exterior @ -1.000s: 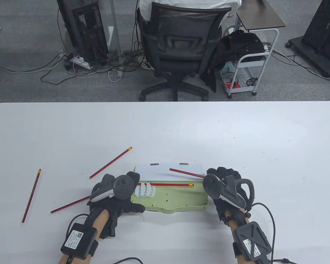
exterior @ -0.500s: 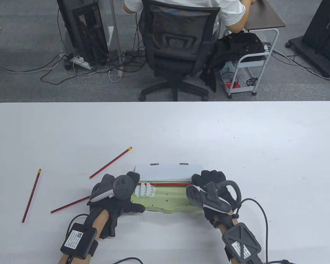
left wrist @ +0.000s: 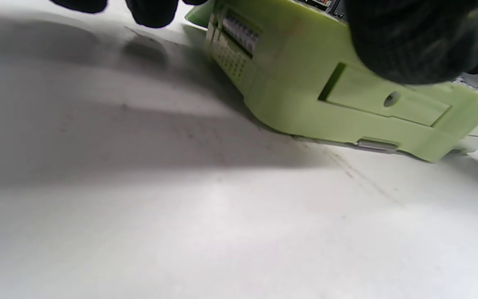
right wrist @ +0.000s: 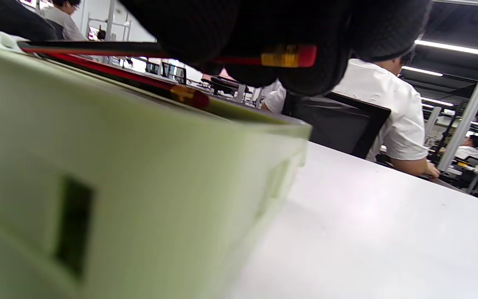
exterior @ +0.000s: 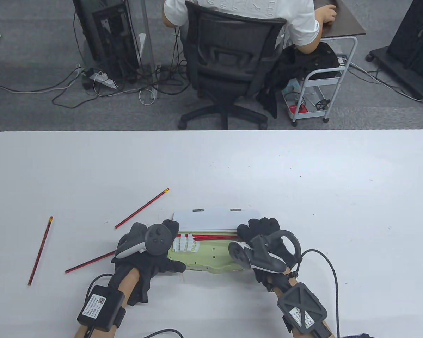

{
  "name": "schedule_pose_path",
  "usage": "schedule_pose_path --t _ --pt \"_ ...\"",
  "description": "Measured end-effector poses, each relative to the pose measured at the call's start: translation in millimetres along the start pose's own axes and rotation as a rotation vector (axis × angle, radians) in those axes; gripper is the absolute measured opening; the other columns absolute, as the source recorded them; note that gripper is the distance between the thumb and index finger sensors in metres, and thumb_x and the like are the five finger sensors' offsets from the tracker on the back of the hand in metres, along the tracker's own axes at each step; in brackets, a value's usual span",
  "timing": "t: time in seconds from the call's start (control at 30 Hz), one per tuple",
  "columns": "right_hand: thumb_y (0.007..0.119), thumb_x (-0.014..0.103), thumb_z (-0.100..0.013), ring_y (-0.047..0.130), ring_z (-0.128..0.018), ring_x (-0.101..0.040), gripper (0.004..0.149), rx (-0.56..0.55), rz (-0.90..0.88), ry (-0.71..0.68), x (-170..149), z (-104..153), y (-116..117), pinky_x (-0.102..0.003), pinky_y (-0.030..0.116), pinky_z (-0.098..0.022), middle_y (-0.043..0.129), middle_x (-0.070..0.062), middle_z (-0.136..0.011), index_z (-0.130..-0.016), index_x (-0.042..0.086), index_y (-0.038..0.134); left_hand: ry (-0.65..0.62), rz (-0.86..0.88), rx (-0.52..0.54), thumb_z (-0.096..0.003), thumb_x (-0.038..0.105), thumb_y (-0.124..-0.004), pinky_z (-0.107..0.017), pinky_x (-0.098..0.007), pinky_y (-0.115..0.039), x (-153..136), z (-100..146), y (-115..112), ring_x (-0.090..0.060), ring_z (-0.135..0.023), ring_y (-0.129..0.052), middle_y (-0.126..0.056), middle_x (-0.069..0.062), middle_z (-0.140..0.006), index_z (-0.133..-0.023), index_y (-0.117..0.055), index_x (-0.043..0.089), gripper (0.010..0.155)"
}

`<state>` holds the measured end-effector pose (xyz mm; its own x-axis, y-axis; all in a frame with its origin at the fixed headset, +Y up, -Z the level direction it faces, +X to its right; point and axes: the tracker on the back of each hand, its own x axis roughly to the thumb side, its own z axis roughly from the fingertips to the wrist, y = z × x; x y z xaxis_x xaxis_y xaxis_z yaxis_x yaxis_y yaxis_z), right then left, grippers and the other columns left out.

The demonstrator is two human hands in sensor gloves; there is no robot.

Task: Organize multifunction pencil case

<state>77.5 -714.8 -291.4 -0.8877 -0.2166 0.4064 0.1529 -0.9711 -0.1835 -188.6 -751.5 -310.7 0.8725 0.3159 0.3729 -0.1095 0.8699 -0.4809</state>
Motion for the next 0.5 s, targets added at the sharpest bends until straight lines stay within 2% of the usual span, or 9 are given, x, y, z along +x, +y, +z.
schedule_pose_path --t 0.33,0.5 --pt "0.077 0.025 -0.050 0.087 -0.076 -0.041 0.043 -0.033 -0.050 -0.026 1.1 -0.2 5.7 -0.063 0.072 -0.064 0.082 -0.015 -0.086 -0.092 0.016 0.074 0.003 -0.007 0.001 -0.0367 0.064 -0.079 -0.071 -0.077 -0.048 0.4 -0.1 0.1 -0.053 -0.113 -0.048 -0.025 -0.027 -0.124 -0.116 -0.017 0.008 0.115" --pt "0.076 0.026 -0.050 0.088 -0.077 -0.041 0.044 -0.037 -0.094 -0.024 -2.6 0.1 5.3 -0.063 0.072 -0.064 0.083 -0.015 -0.086 -0.093 0.015 0.075 -0.001 0.002 0.001 -0.0368 0.064 -0.079 -0.071 -0.077 -0.048 -0.1 -0.3 -0.2 -0.053 -0.113 -0.048 -0.025 -0.027 -0.123 -0.115 -0.017 0.008 0.115"
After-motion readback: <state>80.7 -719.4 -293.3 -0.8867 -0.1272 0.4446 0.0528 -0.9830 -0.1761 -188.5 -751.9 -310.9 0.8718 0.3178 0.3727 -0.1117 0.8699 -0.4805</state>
